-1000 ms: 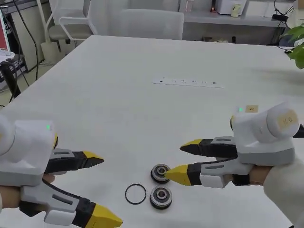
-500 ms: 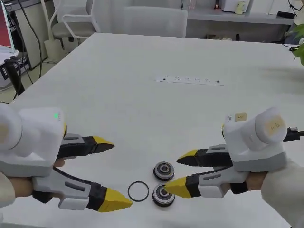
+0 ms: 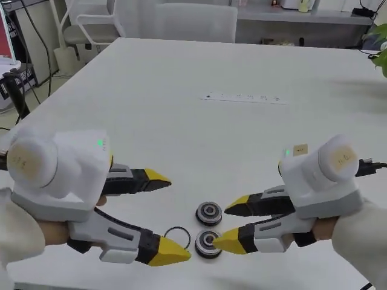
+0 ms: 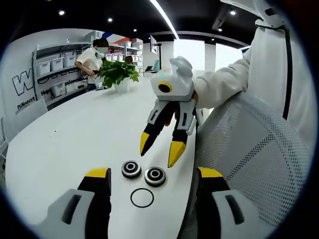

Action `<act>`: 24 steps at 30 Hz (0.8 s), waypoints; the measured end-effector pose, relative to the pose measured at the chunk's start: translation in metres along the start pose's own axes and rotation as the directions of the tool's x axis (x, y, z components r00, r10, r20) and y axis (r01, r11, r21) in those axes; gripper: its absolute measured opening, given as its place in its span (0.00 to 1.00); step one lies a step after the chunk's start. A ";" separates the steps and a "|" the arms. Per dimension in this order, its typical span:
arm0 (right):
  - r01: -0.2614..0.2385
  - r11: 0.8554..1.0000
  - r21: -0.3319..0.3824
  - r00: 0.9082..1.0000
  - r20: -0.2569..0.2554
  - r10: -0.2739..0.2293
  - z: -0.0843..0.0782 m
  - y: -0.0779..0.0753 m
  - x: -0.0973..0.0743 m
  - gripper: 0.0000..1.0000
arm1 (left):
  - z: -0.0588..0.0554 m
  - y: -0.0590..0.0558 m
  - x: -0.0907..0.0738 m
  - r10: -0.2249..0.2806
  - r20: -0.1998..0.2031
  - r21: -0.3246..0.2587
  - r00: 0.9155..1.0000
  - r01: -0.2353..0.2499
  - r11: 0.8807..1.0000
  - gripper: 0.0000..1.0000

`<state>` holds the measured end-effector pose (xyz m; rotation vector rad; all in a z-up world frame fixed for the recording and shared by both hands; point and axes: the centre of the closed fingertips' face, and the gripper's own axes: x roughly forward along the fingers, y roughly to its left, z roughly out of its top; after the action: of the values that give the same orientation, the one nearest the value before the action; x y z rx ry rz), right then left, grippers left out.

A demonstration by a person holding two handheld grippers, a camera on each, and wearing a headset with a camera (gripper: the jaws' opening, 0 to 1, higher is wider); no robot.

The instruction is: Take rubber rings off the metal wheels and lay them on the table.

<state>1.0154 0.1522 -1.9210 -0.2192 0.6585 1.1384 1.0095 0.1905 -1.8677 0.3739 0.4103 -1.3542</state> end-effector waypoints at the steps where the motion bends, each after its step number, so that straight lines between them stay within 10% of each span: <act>1: -0.002 1.000 -0.002 1.000 -0.006 0.002 -0.002 0.000 0.000 0.38 | 0.003 -0.002 0.002 -0.008 0.007 0.003 1.000 0.008 1.000 0.65; 9: -0.010 1.000 -0.007 0.999 -0.032 0.010 -0.009 0.001 0.003 0.36 | -0.002 -0.004 0.015 -0.023 -0.041 0.051 0.999 0.025 0.998 0.61; 24: -0.035 0.998 -0.055 0.994 -0.101 0.029 -0.025 0.007 0.010 0.31 | -0.001 0.006 0.044 -0.034 -0.004 0.027 0.999 0.034 0.999 0.51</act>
<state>1.0027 0.1506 -1.9455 -0.3167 0.7206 1.1840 1.0224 0.1546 -1.8896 0.3936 0.4030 -1.3935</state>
